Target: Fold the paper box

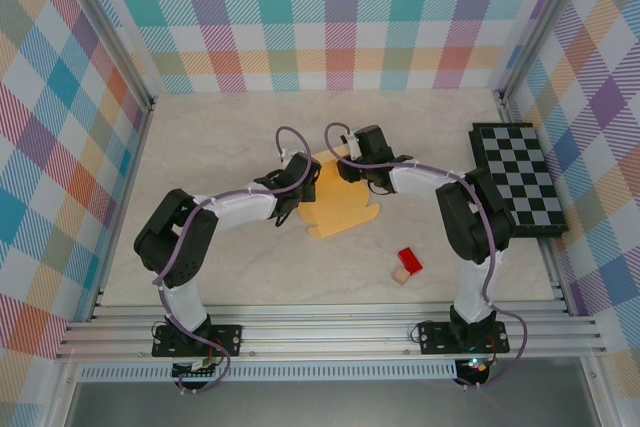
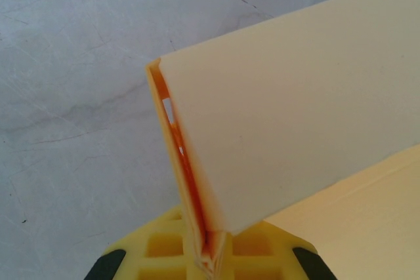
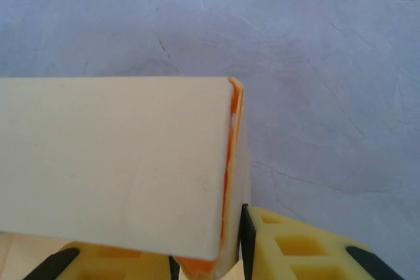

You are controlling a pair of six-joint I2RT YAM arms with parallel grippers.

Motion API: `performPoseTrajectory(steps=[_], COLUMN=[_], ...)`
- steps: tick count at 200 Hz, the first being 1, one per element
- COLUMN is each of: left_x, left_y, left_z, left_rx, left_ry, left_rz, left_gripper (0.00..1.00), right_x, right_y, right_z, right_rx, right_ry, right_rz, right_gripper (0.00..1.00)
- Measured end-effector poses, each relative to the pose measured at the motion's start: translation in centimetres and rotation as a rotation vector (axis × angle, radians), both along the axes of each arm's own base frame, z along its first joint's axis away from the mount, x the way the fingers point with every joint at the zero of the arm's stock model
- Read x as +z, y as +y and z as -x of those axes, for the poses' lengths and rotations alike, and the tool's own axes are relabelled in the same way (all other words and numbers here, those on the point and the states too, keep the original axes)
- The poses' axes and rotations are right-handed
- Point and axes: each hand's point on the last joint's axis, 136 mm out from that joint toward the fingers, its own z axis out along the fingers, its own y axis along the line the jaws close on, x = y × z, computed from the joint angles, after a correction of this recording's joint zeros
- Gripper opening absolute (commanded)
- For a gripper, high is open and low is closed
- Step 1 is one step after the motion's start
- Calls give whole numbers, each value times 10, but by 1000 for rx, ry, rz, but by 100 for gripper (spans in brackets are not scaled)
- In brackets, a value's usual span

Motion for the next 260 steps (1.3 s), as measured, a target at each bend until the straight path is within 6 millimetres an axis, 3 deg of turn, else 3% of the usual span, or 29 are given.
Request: performPoseTrajectory(steps=[54, 101, 150, 190, 260], left_x=[2, 9, 4, 5, 4], left_y=[-2, -3, 1, -1, 2], left_z=[4, 6, 7, 8, 8], left_rx=[11, 80, 147, 147, 174], left_ry=[42, 111, 129, 130, 125], left_rz=[14, 46, 65, 70, 62], left_gripper=[0, 0, 0, 0, 0], right_x=[-1, -1, -1, -2, -11], right_y=[-9, -11, -17, -19, -18], right_z=[3, 15, 34, 36, 39], right_rx=[-114, -284, -484, -541, -549], right_ry=[-66, -85, -56, -32, 71], right_rz=[34, 75, 104, 63, -88], right_gripper=[5, 4, 8, 12, 41])
